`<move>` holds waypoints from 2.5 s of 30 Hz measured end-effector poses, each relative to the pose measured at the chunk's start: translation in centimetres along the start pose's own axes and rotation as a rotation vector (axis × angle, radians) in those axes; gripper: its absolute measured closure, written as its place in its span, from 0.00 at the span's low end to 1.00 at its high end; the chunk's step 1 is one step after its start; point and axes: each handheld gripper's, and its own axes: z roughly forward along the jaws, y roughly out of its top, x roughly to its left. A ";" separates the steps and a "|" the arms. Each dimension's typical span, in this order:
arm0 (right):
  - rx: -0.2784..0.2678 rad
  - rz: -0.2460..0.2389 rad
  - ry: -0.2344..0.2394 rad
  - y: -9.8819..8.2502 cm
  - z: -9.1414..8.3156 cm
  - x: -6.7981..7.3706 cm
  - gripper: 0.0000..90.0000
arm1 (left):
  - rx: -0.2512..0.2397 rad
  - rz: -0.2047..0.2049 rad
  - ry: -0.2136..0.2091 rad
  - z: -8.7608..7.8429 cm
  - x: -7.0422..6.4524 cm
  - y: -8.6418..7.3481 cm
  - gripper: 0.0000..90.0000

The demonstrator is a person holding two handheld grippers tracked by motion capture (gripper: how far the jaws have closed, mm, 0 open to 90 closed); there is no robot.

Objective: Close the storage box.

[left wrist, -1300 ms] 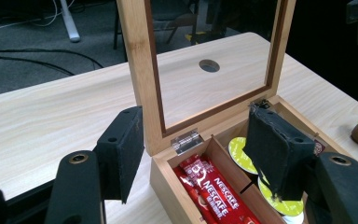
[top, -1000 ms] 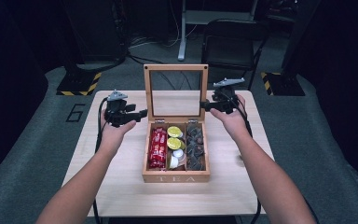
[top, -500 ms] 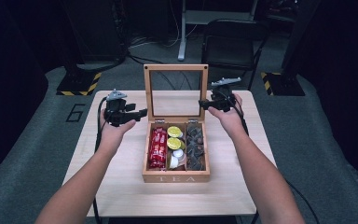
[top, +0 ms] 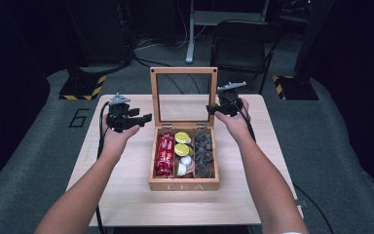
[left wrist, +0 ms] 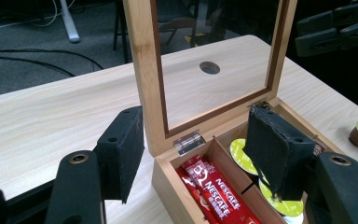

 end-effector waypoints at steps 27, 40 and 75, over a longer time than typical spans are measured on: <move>-0.007 0.014 0.062 0.0 1.9 0.1 0.37 | 0.005 0.007 -0.003 -0.7 0.1 -0.2 0.41; -0.004 0.019 0.023 0.1 2.3 0.4 0.44 | 0.003 -0.015 0.014 -0.9 0.7 -0.8 0.42; 0.031 0.027 -0.044 0.5 2.1 0.2 0.69 | 0.010 -0.019 0.020 -0.9 1.0 -1.2 0.41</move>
